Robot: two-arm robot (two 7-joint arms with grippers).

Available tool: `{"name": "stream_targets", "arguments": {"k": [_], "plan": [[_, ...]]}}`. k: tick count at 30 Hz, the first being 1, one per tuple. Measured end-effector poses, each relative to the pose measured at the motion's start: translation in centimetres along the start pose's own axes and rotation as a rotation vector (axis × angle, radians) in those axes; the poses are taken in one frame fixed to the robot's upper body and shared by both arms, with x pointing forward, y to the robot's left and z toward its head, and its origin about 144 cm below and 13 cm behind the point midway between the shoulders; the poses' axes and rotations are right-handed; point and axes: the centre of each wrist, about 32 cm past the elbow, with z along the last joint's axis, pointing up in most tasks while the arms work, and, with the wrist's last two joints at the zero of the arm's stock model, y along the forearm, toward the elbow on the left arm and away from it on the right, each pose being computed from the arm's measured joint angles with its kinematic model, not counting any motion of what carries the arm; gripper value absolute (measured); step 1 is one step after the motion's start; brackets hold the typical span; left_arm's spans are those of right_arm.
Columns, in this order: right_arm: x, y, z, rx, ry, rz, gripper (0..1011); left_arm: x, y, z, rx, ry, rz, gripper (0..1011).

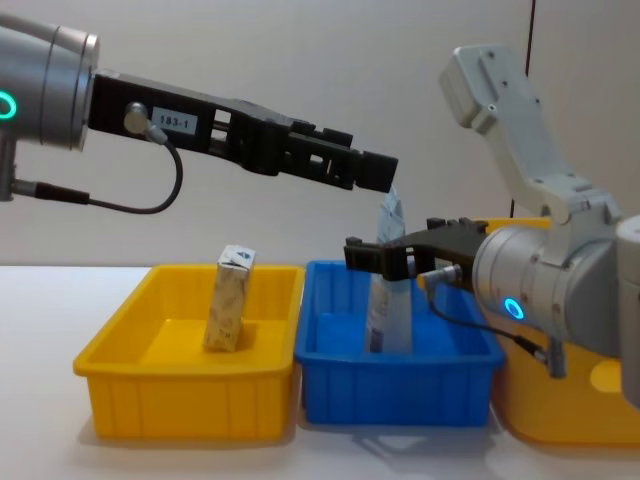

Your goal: Bimanual collaborative sorting of washing and personal care products

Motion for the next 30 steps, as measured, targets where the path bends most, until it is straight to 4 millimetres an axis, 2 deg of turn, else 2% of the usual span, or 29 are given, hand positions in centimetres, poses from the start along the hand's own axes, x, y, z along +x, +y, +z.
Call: {"name": "stream_targets", "arguments": {"k": [19, 26, 30], "plan": [[0.2, 2.2, -0.4, -0.009, -0.008, -0.036, 1004, 0.0, 0.0, 0.0, 0.001, 0.0, 0.0, 1001], [0.2, 3.0, -0.4, -0.012, -0.003, -0.055, 860, 0.0, 0.0, 0.0, 0.001, 0.0, 0.0, 1001], [0.2, 3.2, -0.4, -0.014, 0.0, -0.062, 737, 0.0, 0.0, 0.0, 0.001, 0.0, 0.0, 1001]]}}
